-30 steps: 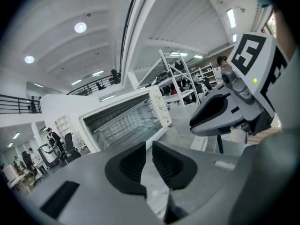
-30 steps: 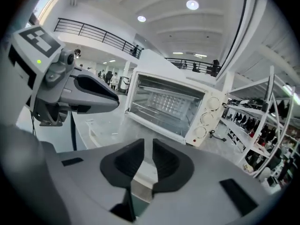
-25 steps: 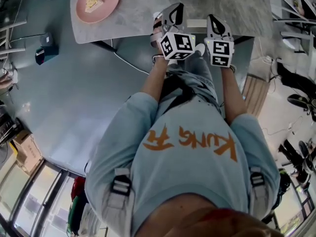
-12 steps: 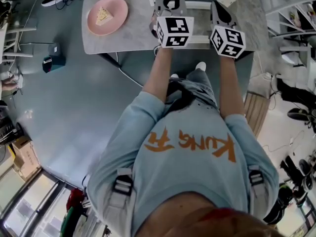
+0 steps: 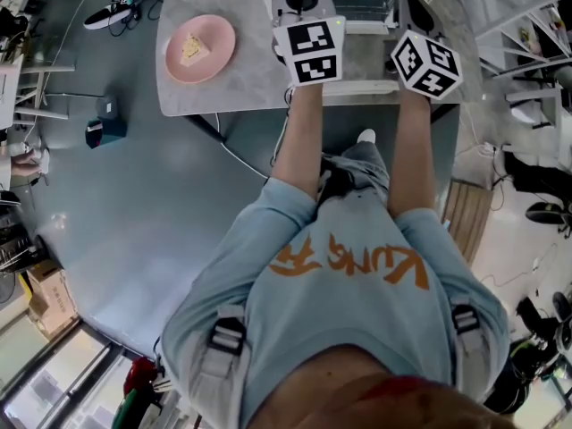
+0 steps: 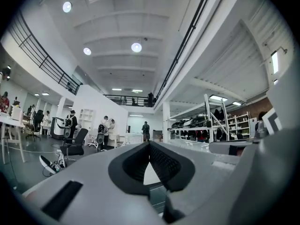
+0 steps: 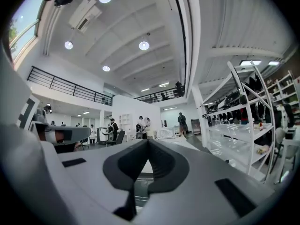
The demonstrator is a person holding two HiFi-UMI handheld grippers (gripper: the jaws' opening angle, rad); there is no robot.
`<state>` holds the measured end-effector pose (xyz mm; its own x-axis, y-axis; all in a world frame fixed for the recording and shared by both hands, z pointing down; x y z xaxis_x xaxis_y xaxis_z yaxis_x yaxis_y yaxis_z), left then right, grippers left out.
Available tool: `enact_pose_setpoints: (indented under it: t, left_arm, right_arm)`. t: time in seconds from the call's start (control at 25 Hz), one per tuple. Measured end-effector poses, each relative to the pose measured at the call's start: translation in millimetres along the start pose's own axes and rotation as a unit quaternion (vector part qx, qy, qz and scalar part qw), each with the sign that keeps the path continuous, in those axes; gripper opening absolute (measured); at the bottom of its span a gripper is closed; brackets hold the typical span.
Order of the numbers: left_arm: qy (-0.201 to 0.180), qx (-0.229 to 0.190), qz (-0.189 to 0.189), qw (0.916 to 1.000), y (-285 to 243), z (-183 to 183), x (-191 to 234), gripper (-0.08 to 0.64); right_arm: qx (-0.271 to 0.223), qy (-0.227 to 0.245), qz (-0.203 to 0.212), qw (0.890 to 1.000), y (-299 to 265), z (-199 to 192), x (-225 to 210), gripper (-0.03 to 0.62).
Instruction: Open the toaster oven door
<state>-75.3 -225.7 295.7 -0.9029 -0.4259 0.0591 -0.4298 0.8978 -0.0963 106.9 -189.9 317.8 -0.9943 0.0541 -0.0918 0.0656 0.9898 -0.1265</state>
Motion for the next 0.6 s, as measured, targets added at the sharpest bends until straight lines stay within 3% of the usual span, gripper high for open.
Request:
enact_pose_setpoints:
  t: [0.16,0.6]
  left_arm:
    - [0.013,-0.005,-0.027,0.9995,2.9,-0.1,-6.5,0.003]
    - [-0.017,-0.015,-0.027,0.9994,0.2,3.4,-5.7,0.003]
  right_arm:
    - [0.0,0.038,0.014,0.999,7.6,3.0,8.1,-0.005]
    - [-0.005,0.048,0.023,0.999,7.5,13.4,-1.6,-0.005]
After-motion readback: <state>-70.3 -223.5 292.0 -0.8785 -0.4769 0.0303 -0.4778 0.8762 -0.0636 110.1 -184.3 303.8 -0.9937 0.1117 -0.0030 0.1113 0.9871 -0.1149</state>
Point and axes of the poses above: the fingertips, and each gripper's own axes: y backward along the fingers, x to its left, z out of its top, the point moved 4 cm from there along y, backward along the fingers, and after that the axes turned 8 degrees about x, right-handed, at the moved point
